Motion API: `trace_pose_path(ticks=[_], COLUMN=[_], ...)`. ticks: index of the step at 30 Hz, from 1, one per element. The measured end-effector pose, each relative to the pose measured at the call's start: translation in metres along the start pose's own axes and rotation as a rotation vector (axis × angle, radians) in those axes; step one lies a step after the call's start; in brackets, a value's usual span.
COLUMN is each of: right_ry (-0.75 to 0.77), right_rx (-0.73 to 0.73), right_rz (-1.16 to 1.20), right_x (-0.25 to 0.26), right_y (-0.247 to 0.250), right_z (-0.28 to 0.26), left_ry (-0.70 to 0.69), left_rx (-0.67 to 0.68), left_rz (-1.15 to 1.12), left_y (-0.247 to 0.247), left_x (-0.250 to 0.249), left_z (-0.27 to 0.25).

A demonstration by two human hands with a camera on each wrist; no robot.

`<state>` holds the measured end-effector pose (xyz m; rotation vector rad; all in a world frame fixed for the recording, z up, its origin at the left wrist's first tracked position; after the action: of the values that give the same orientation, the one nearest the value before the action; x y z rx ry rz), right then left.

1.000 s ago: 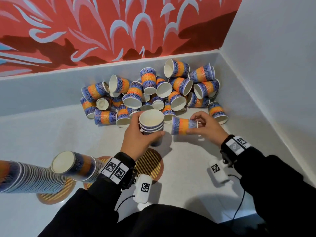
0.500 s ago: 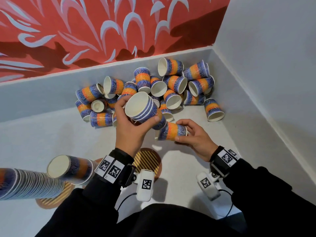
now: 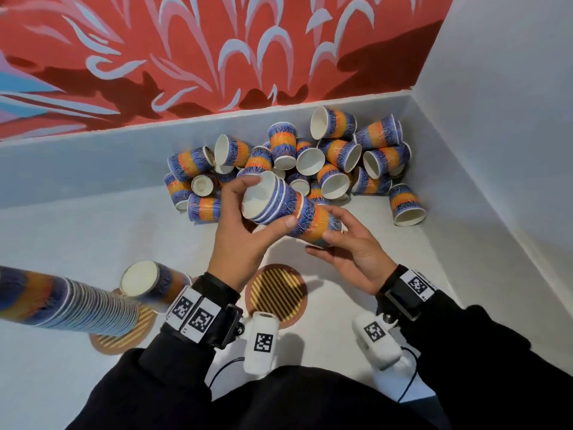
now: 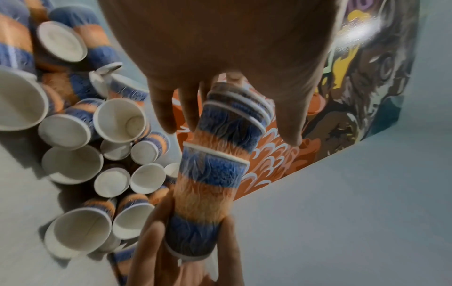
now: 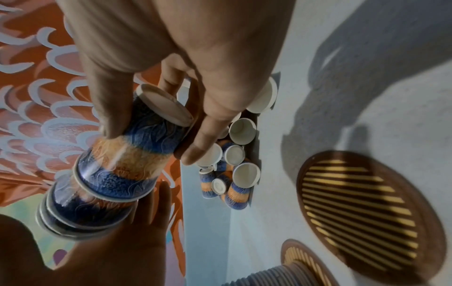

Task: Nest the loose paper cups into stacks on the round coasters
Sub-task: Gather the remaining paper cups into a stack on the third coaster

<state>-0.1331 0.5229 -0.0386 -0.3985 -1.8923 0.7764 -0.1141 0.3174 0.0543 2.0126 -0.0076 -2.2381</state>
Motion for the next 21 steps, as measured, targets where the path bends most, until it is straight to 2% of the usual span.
trace_pose_path(ticks=[2,5,10,15,18,21], right_ry=[0.012,0.036,0.102,0.205,0.307,0.450], right_rx=[0.013,0.026,0.042,0.126,0.151,0.172], right_rz=[0.009,-0.023,-0.078,-0.093,-0.235,-0.480], right_x=[0.003,0.005,0.004,0.002,-0.005,-0.017], right_y=[-0.013,-0.036,-0.087,-0.149,-0.190,-0.225], right_z=[-0.003,-0.010,-0.023,-0.026,-0.027,-0.026], left_ry=[-0.039,-0.077,-0.051,-0.056,-0.101,-0.103], left_rx=[0.019,0.125,0.271,0.311,0.300,0.296], left_rz=[0.040,0.094,0.246,0.343,0.451,0.507], left_y=[0.012,0.029,0.063,0.118,0.150,0.175], left_x=[-0.012,-0.027,-0.042,-0.056,-0.059,-0.051], left_z=[-0.001,-0.005,-0.021,-0.034,-0.038,-0.042])
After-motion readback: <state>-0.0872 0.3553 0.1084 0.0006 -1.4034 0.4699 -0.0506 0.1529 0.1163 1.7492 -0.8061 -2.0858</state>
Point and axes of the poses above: each hand's wrist, its own z-axis towards the middle knuckle, its own y-axis out of the back of the hand, x = y × z, the point moved 5 cm from there along z, towards the middle knuckle, and after that the axes turned 4 degrees about z, right-handed, at the moved point
